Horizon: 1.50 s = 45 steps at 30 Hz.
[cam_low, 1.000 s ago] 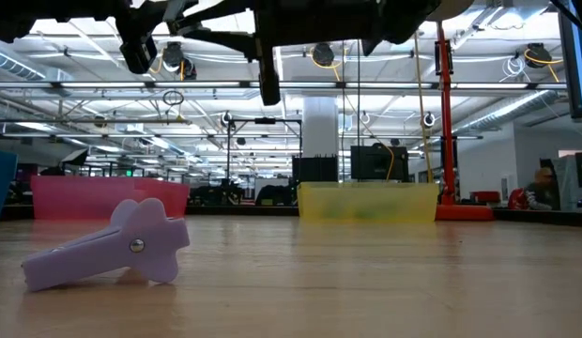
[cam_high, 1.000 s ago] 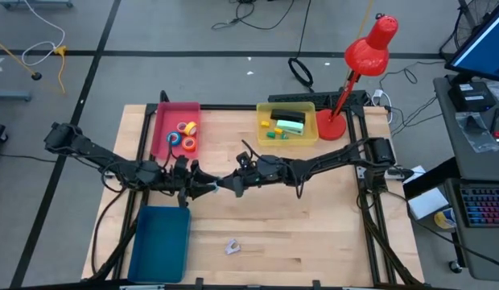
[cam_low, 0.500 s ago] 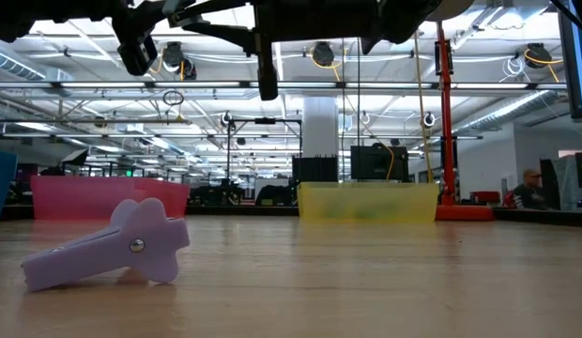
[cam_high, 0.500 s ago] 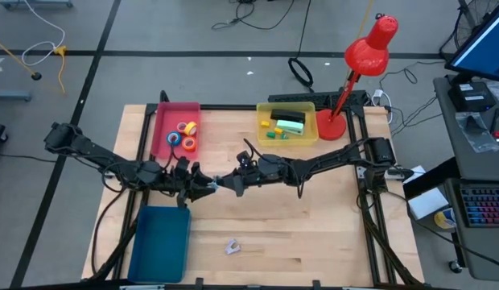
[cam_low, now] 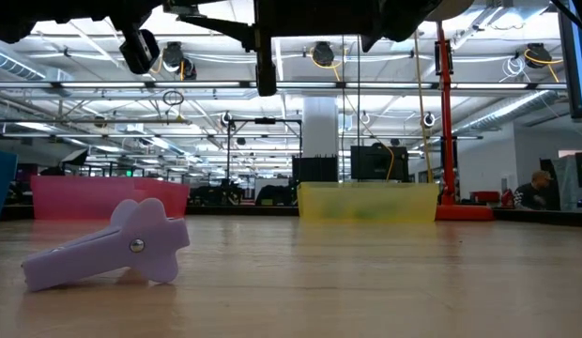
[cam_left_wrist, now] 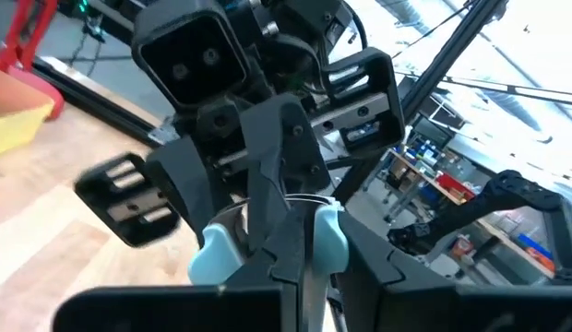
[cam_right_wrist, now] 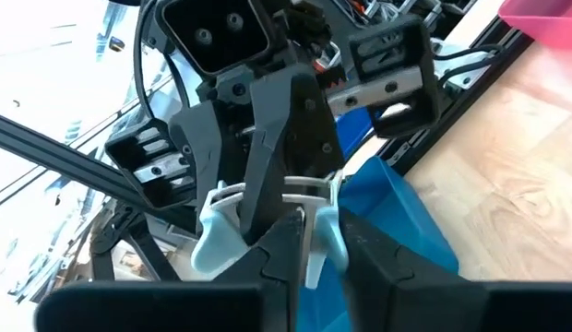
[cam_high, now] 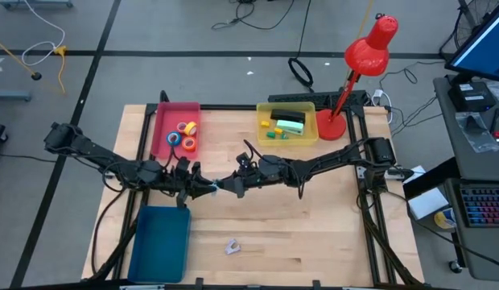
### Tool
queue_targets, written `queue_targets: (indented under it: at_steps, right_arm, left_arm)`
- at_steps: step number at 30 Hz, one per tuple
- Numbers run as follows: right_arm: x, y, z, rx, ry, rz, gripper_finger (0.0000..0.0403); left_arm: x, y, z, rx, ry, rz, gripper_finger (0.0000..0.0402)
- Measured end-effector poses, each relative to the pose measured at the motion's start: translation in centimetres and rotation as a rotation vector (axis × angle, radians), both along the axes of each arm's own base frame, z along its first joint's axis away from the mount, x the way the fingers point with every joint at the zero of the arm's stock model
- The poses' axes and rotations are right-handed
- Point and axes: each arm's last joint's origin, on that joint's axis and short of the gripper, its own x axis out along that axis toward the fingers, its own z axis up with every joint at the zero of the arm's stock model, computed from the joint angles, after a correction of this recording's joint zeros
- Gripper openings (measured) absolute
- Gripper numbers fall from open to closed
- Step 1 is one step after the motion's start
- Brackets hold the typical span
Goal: Pick and place Stapler, Stapler remover, tape
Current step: Put the blue staple remover into the blue bin
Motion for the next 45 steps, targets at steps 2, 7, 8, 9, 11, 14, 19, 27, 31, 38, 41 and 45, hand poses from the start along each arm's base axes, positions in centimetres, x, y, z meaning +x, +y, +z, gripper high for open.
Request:
queue_targets:
  at_steps: [2, 7, 8, 9, 11, 14, 19, 27, 31, 38, 41, 45]
  right_arm:
    - [0.0, 0.0, 0.0, -0.009, -0.002, 0.005, 0.0061]
    - [0.0, 0.2, 0.0, -0.031, 0.001, 0.064, 0.0084]
    - [-0.1, 0.2, -0.1, -0.022, 0.006, 0.092, 0.0087]
    - [-0.1, 0.2, -0.1, -0.011, 0.008, 0.122, 0.0091]
    - [-0.1, 0.3, -0.2, 0.017, 0.029, 0.191, 0.0096]
    - [-0.3, 0.5, -0.7, 0.043, 0.082, 0.292, 0.0099]
    - [-0.4, 0.8, -0.9, 0.055, 0.105, 0.398, 0.0094]
    - [-0.5, 0.9, -0.9, 0.055, 0.104, 0.418, 0.0095]
    - [-0.5, 0.9, -0.9, 0.052, 0.102, 0.417, 0.0095]
    - [-0.4, 0.2, -0.9, 0.049, 0.102, 0.397, 0.0095]
    - [-0.3, -0.4, -0.9, 0.049, 0.101, 0.381, 0.0095]
    - [-0.3, -1.1, -0.9, 0.05, 0.1, 0.364, 0.0096]
  left_arm:
    - [0.0, -0.1, 0.0, -0.019, 0.006, -0.021, 0.0034]
    - [0.0, -0.3, -0.3, -0.08, 0.045, -0.079, 0.0034]
    - [-0.1, -0.3, -0.4, -0.089, 0.062, -0.095, 0.0034]
    - [-0.2, -0.4, -0.5, -0.099, 0.08, -0.114, 0.0034]
    - [-0.4, -0.4, -0.7, -0.127, 0.122, -0.143, 0.0034]
    - [-0.9, -0.5, -0.9, -0.182, 0.193, -0.191, 0.0034]
    - [-2.5, -0.9, -1.5, -0.322, 0.387, -0.315, 0.0034]
    - [-6.0, -2.7, -4.1, -0.59, 0.93, -0.387, 0.0034]
    - [-7.6, -3.3, -5.6, -0.624, 1.145, -0.273, 0.0034]
    - [-8.8, -4.0, -7.1, -0.565, 1.262, -0.109, 0.0034]
    - [-9.0, -4.4, -7.4, -0.528, 1.292, -0.083, 0.0034]
    - [-9.3, -4.6, -7.2, -0.402, 1.405, 0.025, 0.0034]
